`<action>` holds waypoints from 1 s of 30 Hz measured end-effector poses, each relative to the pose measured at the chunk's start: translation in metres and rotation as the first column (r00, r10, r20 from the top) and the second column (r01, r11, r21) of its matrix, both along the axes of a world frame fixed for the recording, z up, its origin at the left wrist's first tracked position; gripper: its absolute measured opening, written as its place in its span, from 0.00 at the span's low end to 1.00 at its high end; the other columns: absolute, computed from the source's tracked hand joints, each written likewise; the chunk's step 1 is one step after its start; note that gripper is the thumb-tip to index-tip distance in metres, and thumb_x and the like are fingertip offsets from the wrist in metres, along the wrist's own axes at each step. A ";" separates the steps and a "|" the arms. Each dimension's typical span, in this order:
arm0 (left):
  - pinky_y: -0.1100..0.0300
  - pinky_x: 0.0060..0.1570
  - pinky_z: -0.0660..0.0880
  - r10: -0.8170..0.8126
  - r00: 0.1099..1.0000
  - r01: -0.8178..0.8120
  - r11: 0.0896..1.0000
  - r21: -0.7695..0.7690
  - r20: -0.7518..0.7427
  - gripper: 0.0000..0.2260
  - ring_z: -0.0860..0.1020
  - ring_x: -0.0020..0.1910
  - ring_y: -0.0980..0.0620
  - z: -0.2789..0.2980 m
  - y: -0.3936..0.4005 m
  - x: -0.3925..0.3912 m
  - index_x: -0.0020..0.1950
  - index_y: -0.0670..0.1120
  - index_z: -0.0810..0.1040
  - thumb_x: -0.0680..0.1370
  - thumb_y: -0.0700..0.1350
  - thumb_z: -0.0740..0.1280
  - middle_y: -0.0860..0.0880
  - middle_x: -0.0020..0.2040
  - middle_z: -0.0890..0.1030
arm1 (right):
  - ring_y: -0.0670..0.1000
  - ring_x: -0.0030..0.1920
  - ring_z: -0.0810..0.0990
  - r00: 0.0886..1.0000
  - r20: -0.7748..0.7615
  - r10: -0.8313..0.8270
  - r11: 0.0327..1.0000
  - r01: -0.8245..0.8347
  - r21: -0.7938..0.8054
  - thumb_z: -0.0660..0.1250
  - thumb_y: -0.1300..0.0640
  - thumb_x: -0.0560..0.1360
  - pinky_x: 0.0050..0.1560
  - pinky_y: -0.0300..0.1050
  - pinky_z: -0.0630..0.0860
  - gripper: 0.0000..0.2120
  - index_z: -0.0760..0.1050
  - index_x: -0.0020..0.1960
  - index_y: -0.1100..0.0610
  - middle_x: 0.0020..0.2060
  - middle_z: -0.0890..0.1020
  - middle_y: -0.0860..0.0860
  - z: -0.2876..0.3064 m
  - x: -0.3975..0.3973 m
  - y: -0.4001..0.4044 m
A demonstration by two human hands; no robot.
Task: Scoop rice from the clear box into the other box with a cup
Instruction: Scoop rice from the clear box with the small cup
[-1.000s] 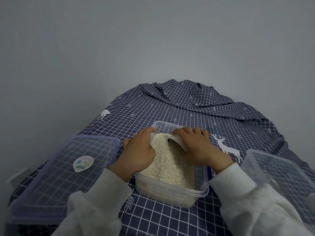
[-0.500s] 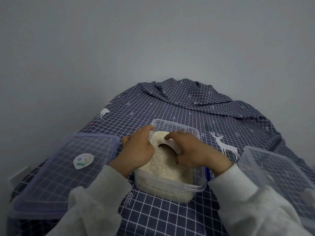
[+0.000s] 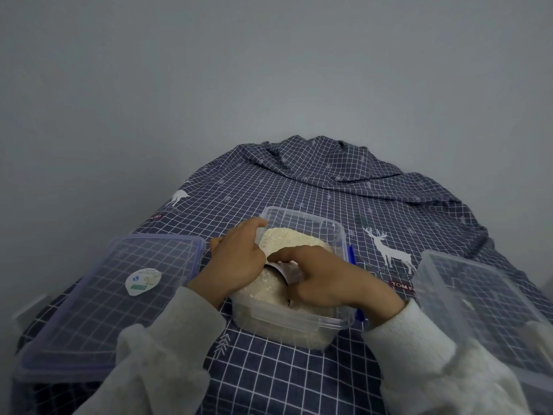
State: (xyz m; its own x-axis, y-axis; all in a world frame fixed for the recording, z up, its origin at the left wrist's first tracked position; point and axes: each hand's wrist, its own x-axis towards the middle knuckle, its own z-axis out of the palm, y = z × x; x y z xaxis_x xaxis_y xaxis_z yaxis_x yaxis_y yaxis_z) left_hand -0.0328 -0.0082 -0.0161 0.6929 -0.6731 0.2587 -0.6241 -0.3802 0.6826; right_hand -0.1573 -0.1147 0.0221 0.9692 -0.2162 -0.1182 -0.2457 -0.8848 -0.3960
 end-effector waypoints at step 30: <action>0.48 0.66 0.52 0.038 0.999 -0.038 0.998 -0.040 0.009 0.17 0.72 0.64 0.50 0.002 -0.003 0.002 0.68 0.54 0.68 0.80 0.45 0.53 0.51 0.61 0.77 | 0.55 0.46 0.75 0.913 -0.134 -0.386 0.654 0.373 0.658 0.58 0.65 0.77 0.47 0.53 0.76 0.15 0.77 0.60 0.57 0.47 0.77 0.57 0.006 0.011 -0.024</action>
State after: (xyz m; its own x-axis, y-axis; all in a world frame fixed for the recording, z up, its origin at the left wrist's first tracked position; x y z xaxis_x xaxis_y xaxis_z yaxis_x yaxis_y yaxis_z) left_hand -0.0311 -0.0113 -0.0142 0.7152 -0.6351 0.2918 -0.6164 -0.3762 0.6918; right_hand -0.1463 -0.1383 0.0278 0.8239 -0.4381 -0.3596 -0.4882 -0.2262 -0.8429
